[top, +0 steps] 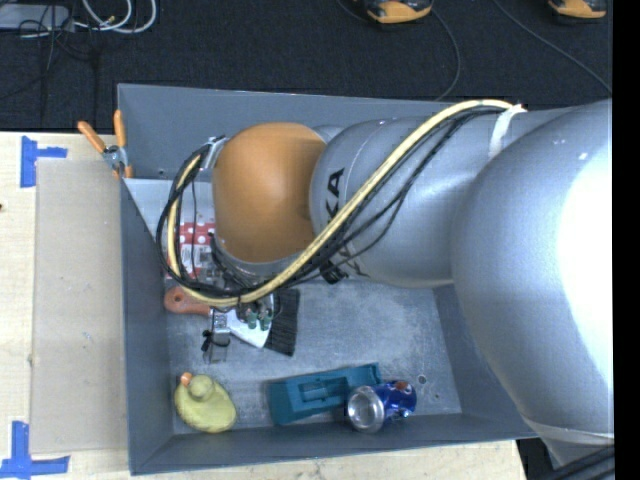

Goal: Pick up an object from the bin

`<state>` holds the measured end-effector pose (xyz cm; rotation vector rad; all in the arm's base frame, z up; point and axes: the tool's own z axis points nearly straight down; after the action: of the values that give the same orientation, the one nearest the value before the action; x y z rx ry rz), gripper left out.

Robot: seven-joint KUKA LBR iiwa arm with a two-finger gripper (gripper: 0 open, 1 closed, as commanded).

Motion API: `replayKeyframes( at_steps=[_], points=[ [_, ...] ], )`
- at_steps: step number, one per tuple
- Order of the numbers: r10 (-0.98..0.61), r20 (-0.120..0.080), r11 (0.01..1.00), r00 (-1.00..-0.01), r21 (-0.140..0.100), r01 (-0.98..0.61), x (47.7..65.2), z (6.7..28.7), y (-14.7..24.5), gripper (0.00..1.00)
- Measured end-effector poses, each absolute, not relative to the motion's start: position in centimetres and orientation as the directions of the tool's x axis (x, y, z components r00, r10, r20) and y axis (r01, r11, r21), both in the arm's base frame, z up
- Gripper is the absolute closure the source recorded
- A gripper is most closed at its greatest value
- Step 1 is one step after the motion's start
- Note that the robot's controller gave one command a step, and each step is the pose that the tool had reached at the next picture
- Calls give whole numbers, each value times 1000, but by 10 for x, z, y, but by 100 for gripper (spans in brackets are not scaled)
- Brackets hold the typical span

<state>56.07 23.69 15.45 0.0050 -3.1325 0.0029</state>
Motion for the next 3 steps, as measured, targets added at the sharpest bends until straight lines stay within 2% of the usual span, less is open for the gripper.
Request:
replayKeyframes(
  at_steps=[1, 2, 3],
  points=[
    [1, 2, 1000, -1000, 0, 1, 563, 159, 236, 0],
    [131, -2, 991, -991, 2, 131, 580, 125, 232, 0],
    [114, 3, 994, -994, -1, 114, 598, 83, 224, 0]
  ],
)
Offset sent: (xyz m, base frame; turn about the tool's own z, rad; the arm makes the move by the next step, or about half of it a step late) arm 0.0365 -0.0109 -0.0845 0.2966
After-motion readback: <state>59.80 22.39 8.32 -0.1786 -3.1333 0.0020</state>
